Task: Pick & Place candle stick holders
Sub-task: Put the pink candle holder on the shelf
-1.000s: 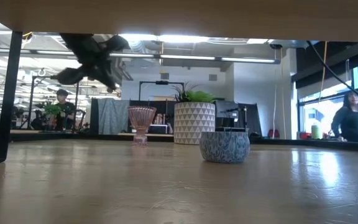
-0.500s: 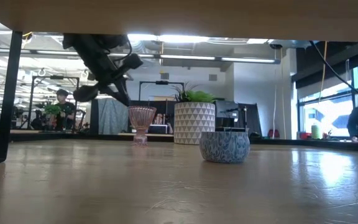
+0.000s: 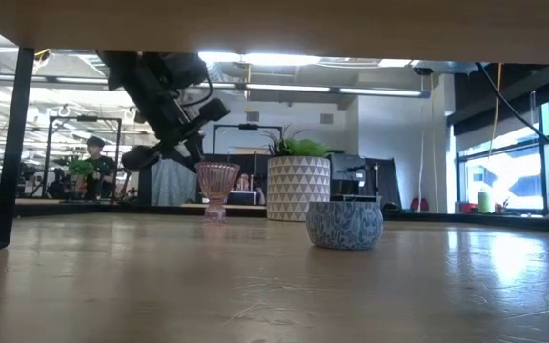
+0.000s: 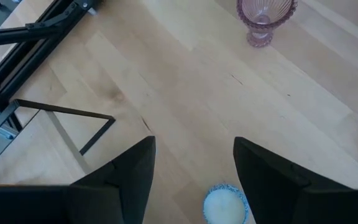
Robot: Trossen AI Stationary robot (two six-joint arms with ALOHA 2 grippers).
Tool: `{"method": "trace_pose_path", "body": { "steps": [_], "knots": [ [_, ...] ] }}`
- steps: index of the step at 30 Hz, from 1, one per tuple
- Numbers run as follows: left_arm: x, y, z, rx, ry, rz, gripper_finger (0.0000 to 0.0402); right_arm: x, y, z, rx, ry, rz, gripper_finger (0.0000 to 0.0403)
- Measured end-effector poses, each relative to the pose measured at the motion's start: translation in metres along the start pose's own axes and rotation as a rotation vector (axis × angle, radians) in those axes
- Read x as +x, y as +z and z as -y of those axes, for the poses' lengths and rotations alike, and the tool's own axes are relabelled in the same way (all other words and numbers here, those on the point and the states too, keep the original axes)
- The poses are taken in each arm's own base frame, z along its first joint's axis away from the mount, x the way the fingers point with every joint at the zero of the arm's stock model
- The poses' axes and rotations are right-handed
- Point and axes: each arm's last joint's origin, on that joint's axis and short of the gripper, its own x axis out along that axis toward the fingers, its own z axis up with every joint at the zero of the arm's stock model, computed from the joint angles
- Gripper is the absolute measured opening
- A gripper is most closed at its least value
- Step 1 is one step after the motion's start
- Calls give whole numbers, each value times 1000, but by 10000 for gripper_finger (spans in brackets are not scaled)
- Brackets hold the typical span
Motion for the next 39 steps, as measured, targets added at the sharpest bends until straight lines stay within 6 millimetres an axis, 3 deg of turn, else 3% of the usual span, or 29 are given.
{"method": "trace_pose_path", "body": {
  "steps": [8,23,39],
  "knots": [
    [12,-4,-2,15,18,-38,2,0,0,0,-1,0,0,219],
    [13,-8,4,59,-40,-61,2,0,0,1,-6,-6,-5,219],
    [13,-28,15,108,-48,-56,2,0,-3,4,31,-42,-27,219]
  ]
}}
